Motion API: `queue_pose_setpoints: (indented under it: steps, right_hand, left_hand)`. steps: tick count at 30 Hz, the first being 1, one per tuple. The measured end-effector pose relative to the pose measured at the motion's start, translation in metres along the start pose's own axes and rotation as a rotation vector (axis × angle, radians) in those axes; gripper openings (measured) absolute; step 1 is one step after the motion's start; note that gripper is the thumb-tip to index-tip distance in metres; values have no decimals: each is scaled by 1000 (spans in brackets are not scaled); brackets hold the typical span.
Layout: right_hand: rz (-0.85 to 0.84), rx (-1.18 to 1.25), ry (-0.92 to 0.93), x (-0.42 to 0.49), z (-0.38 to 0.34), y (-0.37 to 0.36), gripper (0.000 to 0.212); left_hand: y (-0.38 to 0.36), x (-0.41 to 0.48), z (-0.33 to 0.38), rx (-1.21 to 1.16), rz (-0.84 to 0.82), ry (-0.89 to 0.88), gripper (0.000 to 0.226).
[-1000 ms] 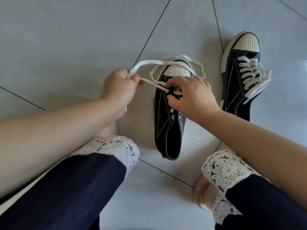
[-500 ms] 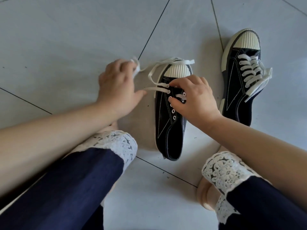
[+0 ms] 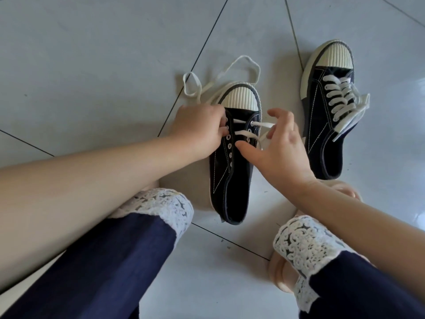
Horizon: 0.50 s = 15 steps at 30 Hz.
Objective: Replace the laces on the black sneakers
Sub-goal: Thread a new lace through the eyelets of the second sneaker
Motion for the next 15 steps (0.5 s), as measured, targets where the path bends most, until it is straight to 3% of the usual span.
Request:
queue_pose_setpoints:
  steps: [3,6,11,15]
  right_hand:
    - [-60,-41,-38,-1,1,-2,72]
    - [-110,-77,36,1,-7,-1,65]
    - [-41,-152,107,5,-5,23,55]
    - [-7,-170,139,5,0,35,47]
  left_hand:
    - [-5,1,-6,-207,-124,133,8]
    - [-4,0,-15,-335,-147,189,4]
    - [2,-13,-42,-245,-163,180,10]
    - [10,-29,-79,-154,-174,312,12]
Point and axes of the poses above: each hand's wrist, its own x-axis towards the middle knuckle, its own y-axis out of the back of the hand, z = x × y, the point moved 4 cm from there along x, towards the middle knuckle, and after that the axes turned 15 degrees about x, right-handed, at the moved point
